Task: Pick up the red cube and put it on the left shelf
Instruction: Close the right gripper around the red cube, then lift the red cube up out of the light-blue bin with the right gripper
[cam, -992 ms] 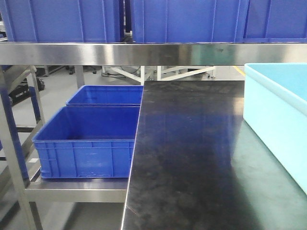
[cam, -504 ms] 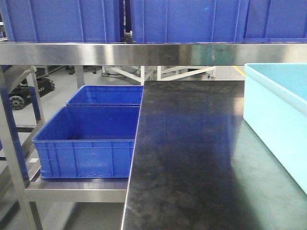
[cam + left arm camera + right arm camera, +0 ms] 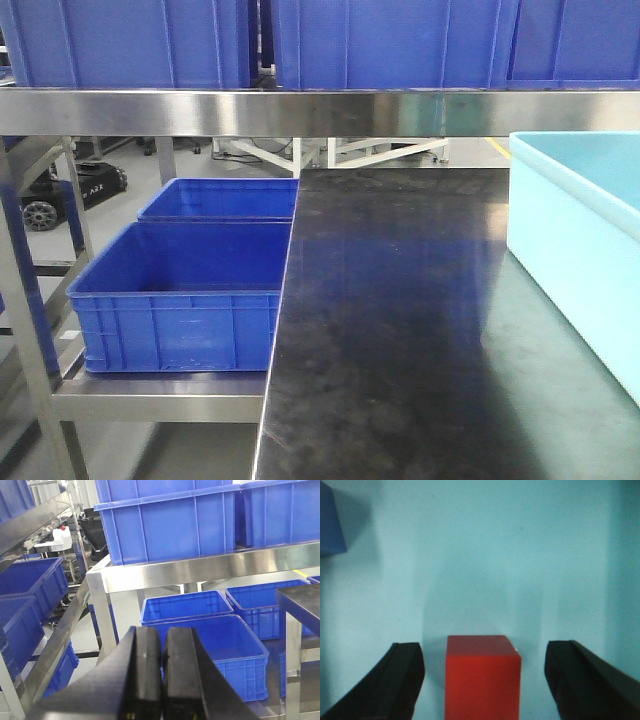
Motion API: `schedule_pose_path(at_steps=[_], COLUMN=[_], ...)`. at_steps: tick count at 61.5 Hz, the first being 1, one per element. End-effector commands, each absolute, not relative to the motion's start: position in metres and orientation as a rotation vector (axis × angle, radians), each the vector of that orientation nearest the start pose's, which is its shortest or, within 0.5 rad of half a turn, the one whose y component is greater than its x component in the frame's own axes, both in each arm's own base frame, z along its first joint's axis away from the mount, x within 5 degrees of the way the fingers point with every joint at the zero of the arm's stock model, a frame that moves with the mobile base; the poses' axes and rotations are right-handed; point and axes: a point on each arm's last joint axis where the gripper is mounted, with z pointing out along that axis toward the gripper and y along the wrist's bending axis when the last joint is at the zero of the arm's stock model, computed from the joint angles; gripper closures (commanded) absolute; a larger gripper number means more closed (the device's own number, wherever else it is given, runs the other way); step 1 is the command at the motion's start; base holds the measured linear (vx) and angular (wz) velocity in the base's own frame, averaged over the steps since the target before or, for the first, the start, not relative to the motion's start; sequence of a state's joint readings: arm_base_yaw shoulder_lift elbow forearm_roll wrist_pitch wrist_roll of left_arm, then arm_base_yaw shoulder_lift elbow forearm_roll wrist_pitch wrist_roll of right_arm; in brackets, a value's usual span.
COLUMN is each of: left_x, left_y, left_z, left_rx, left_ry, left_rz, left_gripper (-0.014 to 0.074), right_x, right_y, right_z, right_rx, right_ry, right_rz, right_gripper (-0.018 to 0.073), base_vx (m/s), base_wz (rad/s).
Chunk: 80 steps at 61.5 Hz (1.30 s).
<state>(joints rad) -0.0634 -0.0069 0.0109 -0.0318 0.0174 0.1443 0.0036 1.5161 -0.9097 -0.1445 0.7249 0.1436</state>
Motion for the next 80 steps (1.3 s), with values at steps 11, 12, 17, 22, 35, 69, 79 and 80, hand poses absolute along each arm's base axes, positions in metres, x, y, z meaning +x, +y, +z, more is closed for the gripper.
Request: schedule_pose_path(at_steps=[11,12,17,22,35,69,79,80], left_x=[0.057,0.057,0.057,0.057,0.057,0.057,0.057,0.057], left_y=[-0.003,-0.003,-0.003,-0.003,-0.003,-0.003,-0.003,-0.003], left_z=[0.208,0.208,0.208,0.208,0.208,0.208,0.208,0.208], left_rx=[0.117,0.117,0.117,0.117,0.117,0.117,0.117,0.117], left_ry=[1.447,1.447,1.447,1.447,1.447,1.447,1.447,1.447], left_rz=[0.036,0.036,0.036,0.036,0.036,0.036,0.036,0.036], left_gripper=[0.0491,0.0491,0.0491,0.0491,0.0491,0.0491,0.0491,0.0491], right_x=[0.291,0.292,0.293,0.293,0.291,0.244,0.202,0.198], right_y=[-0.01,-0.011,-0.011,-0.011,-0.011,-0.009,-0.008,-0.008], right_z=[0.223,0.222,0.217,0.216,0.216,0.328,0.374,0.378], right_rx=[0.047,0.047,0.047,0.046,0.049,0.05,0.049,0.049], right_ry=[2.745,2.749,2.767,2.775,2.793,2.262,2.032,2.014], right_rz=[-0.145,-0.145,-0.147,-0.148,-0.152,-0.105,-0.089,-0.089], right_gripper=[-0.0045,-0.0045,-0.0041,-0.0004,0.0303,0.05,0.05,0.05], base_vx=[0.0,0.0,0.0,0.0,0.0,0.0,0.0,0.0], base_wz=[0.0,0.0,0.0,0.0,0.0,0.0,0.0,0.0])
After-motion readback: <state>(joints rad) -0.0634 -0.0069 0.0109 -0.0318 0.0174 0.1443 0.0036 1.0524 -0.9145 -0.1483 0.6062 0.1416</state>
